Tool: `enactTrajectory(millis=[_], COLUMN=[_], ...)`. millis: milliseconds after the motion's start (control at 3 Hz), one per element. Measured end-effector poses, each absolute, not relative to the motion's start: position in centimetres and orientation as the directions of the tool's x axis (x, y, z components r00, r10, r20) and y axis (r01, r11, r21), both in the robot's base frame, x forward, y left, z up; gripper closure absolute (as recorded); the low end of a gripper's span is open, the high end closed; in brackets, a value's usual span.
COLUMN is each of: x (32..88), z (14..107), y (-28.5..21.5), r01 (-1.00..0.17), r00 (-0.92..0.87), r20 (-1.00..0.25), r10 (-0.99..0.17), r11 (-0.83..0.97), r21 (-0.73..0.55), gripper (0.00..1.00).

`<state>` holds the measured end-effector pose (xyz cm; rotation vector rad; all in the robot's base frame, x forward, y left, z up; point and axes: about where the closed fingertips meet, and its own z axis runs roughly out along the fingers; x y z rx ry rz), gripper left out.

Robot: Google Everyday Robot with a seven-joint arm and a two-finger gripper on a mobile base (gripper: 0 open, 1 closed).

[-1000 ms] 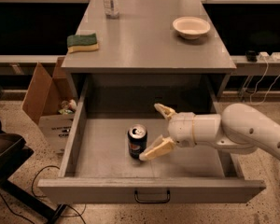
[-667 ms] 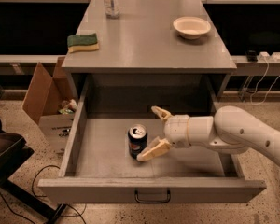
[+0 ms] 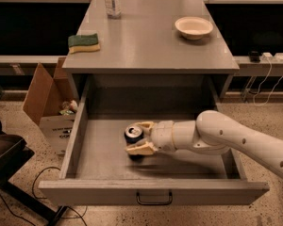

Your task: Pick pepsi can from top drawer and place on counter

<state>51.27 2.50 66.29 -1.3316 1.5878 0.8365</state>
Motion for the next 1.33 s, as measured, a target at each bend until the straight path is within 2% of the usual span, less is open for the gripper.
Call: enactTrajectory(millis=[333, 667, 1000, 1333], x=[50.1, 50.2, 51.9, 56.3], z=[66.2, 70.9, 80.5, 88.5], y=[4.3, 4.2, 5.0, 6.4], r01=[-0.985, -0.985, -0.988, -0.982], r00=[-0.055, -0.061, -0.016, -0.031], r20=[-0.924, -0.920, -0.909, -0.923], r10=[-0.378, -0.386, -0.416, -0.384], r11=[0.172, 0.173, 0.146, 0.184], r21=[-0.012, -0.007, -0.049, -0.044], gripper=[0.70, 0.94, 1.00, 1.00])
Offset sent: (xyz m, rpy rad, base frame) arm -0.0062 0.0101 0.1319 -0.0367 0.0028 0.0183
